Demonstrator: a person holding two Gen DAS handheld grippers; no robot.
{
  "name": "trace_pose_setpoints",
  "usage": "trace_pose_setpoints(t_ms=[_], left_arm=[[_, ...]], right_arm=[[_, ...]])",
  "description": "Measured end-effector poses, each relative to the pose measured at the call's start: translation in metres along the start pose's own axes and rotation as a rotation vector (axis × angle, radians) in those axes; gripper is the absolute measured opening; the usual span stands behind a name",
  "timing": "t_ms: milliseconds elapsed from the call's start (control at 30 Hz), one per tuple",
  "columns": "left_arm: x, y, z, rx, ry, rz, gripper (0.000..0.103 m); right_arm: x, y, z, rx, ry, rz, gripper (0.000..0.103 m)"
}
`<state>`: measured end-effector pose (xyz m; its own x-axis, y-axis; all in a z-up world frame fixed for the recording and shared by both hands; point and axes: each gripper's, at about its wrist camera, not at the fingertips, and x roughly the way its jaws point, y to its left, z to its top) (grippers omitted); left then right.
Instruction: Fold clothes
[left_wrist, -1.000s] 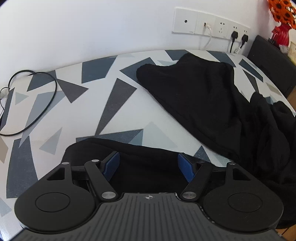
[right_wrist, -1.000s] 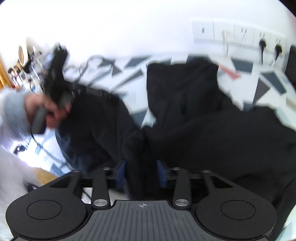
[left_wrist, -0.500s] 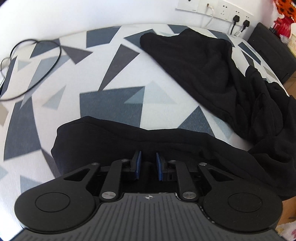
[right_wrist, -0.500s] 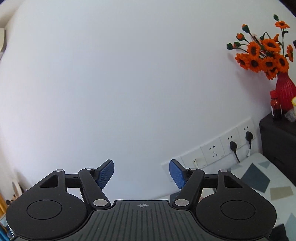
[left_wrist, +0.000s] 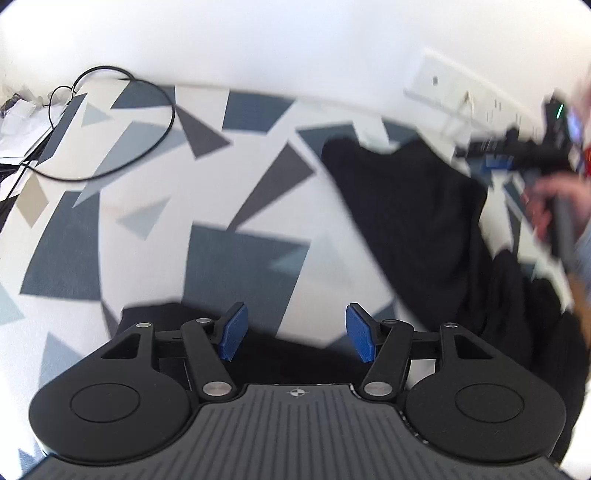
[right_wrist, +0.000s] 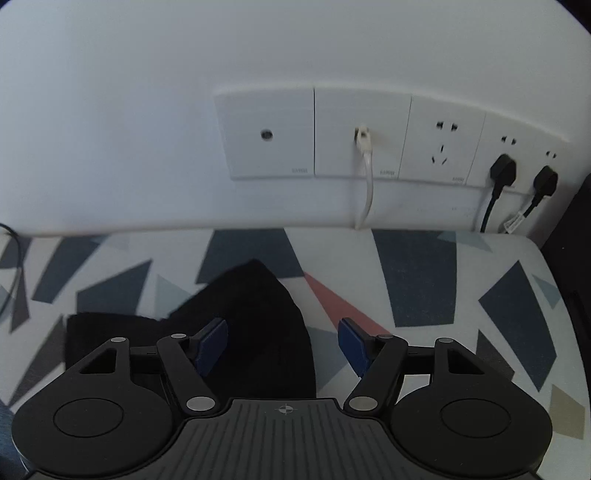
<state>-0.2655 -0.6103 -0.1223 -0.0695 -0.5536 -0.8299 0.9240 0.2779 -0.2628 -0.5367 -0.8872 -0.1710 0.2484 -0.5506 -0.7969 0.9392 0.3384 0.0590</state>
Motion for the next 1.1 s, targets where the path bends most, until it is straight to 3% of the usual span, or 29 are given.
trace_pose_setpoints(t_ms=[133,233,333,400,433,467,500,533,633,767,933,1033,1100], left_arm=[[0.037,-0.020,0.038,-0.021,0.011,-0.067,0.060],[0.079,-0.046,0.053,0.029,0.050,-0.090,0.060],[0.110,-0.068,0.060,0.055,0.064,-0.058,0.060],[0.123,-0.072,0.061,0.027,0.058,-0.049,0.053],[0.129,-0.073,0.061,0.010,0.052,-0.045,0.045],[0.133,-0.071,0.061,-0.014,0.037,-0.040,0.034],[0.137,-0.069,0.062,-0.035,0.027,-0.040,0.031],[0.140,-0.067,0.063,-0.050,0.028,-0.052,0.013],[0.142,-0.056,0.063,-0.116,0.025,-0.082,0.007],[0.110,-0.034,0.061,-0.180,-0.070,-0.097,0.006],[0.021,0.007,0.060,-0.197,-0.314,-0.092,0.006],[-0.031,0.039,0.053,-0.240,-0.462,-0.033,0.006],[-0.058,0.056,0.045,-0.246,-0.560,0.064,0.006]], right_arm=[[0.030,-0.003,-0.005,-0.012,0.060,-0.008,0.064],[0.041,-0.006,-0.007,-0.014,0.090,0.005,0.061],[0.040,-0.007,-0.010,-0.015,0.098,0.040,0.043],[0.035,-0.004,-0.010,-0.032,0.097,0.069,0.018],[0.032,-0.002,-0.010,-0.053,0.091,0.078,0.014],[0.029,0.002,-0.011,-0.083,0.080,0.082,0.011],[0.026,0.006,-0.011,-0.114,0.068,0.085,0.010],[0.022,0.010,-0.011,-0.138,0.056,0.088,0.009],[0.007,0.022,-0.008,-0.195,0.018,0.095,0.008],[-0.018,0.038,0.009,-0.209,-0.036,0.134,0.007],[-0.056,0.092,0.051,-0.249,-0.154,0.232,0.007],[-0.075,0.152,0.069,-0.305,-0.244,0.343,0.007],[-0.089,0.193,0.081,-0.342,-0.304,0.417,0.008]])
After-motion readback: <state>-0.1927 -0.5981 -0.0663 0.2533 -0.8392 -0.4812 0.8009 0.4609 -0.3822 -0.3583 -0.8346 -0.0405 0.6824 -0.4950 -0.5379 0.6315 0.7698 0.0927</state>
